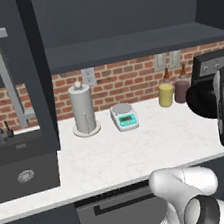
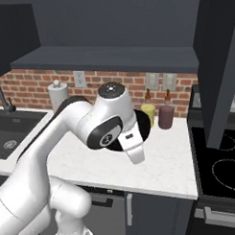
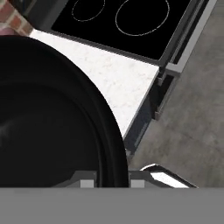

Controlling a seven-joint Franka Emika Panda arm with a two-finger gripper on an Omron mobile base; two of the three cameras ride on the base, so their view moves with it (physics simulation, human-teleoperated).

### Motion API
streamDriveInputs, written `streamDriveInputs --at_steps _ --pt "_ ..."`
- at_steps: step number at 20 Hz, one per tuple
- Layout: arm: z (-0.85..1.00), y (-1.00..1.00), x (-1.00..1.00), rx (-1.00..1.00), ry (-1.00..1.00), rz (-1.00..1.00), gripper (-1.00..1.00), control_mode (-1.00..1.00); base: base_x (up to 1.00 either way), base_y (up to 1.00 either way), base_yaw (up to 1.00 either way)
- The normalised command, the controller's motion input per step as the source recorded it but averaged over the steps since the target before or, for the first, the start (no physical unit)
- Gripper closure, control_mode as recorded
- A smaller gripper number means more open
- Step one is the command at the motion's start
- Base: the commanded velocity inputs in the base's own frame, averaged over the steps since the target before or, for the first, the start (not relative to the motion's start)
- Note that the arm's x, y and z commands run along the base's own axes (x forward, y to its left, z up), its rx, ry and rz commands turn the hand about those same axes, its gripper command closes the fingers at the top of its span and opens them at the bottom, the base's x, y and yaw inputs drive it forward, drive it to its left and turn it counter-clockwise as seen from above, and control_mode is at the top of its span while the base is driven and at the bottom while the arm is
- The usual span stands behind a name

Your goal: Pick up the bowls on the counter and stack them on top of one another in the open cabinet. Place the smaller bowl on top of the larger bowl.

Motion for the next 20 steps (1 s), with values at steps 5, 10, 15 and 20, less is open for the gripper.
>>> streamDriveInputs --at_steps 5,10,15,20 --pt "0.71 0.7 -0.35 0.0 -0.01 -0.2 1.0 -1.0 0.0 0.0 0.0" --pt "0.74 0.46 -0.19 0.06 -0.06 -0.04 1.0 -1.0 0.0 0.0 0.0" --pt "0.71 0.26 -0.21 0.12 -0.13 0.0 1.0 -1.0 0.0 0.0 0.0" --pt "0.59 0.06 -0.18 0.11 -0.15 0.0 1.0 -1.0 0.0 0.0 0.0"
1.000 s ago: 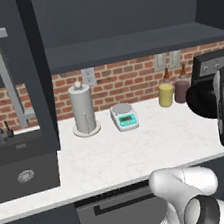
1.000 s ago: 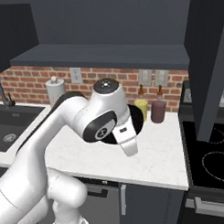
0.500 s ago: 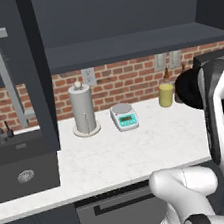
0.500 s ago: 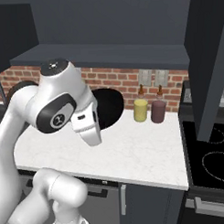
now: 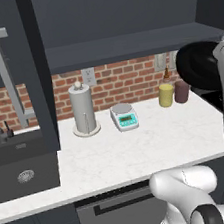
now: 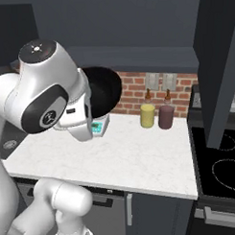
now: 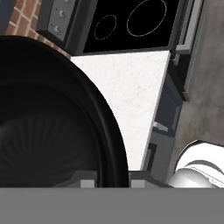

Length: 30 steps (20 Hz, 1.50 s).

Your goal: Pick up the bowls on the counter and stack them on top of one another in the open cabinet. Place the smaller bowl on top of the larger bowl.

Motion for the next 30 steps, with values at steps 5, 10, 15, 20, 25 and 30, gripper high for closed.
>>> streamDriveInputs --at_steps 5,10,15,20,25,30 --pt "0.59 0.21 -0.05 0.04 -0.13 0.0 1.0 -1.0 0.0 0.0 0.0" --pt "0.33 0.43 0.51 0.0 -0.03 -0.01 1.0 -1.0 0.0 0.0 0.0" --pt "0.02 0.54 0.99 -0.02 0.02 -0.07 1.0 -1.0 0.0 0.0 0.0" --pt "0.0 0.37 0.91 -0.03 0.02 -0.09 1.0 -1.0 0.0 0.0 0.0" --pt "0.0 0.12 0.65 0.0 0.01 -0.05 1.0 -1.0 0.0 0.0 0.0" --pt "0.0 0.0 0.53 0.0 0.02 0.0 1.0 -1.0 0.0 0.0 0.0"
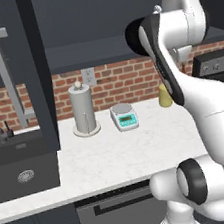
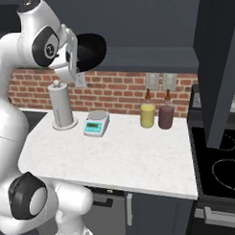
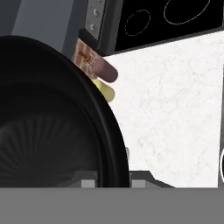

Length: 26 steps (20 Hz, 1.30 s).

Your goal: Pick up the bowls on the counter and stack them on top of one another in the open cabinet. Place the smaller bowl on top of the larger bowl.

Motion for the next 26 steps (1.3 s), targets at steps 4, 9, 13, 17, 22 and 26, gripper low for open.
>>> streamDriveInputs --at_steps 4,9,13,17,22,26 --pt "0.0 0.0 0.54 0.0 0.04 0.0 1.0 -1.0 0.0 0.0 0.0" --pt "0.0 0.0 0.33 0.0 0.02 0.01 1.0 -1.0 0.0 0.0 0.0" --pt "0.0 0.0 0.24 -0.04 0.08 0.04 1.0 -1.0 0.0 0.0 0.0" --pt "-0.01 0.0 0.2 -0.06 0.06 0.06 1.0 -1.0 0.0 0.0 0.0" --pt "0.0 0.0 0.18 -0.05 0.0 0.1 1.0 -1.0 0.0 0.0 0.0" --pt "0.0 0.0 0.1 0.0 -0.02 0.11 1.0 -1.0 0.0 0.0 0.0"
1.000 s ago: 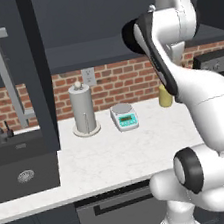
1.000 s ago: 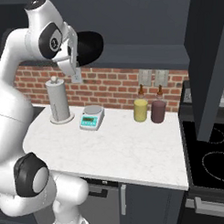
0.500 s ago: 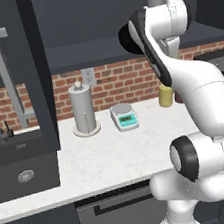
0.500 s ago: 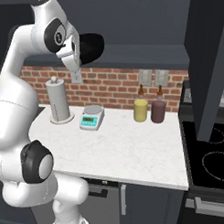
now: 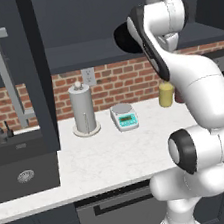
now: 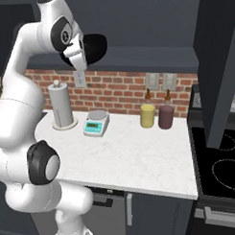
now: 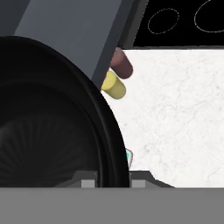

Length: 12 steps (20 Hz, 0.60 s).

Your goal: Pick up the bowls on the counter and stack them on top of one another in the open cabinet. Place the smaller bowl on top of the larger bowl.

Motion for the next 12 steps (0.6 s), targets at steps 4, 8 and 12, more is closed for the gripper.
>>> streamDriveInputs --at_steps 4,8,12 --pt "0.0 0.0 0.03 0.0 -0.06 0.11 1.0 -1.0 0.0 0.0 0.0" --pt "-0.09 0.0 0.09 0.0 -0.01 0.1 1.0 -1.0 0.0 0.0 0.0" --pt "-0.27 0.0 0.03 -0.02 0.0 0.07 1.0 -1.0 0.0 0.0 0.0"
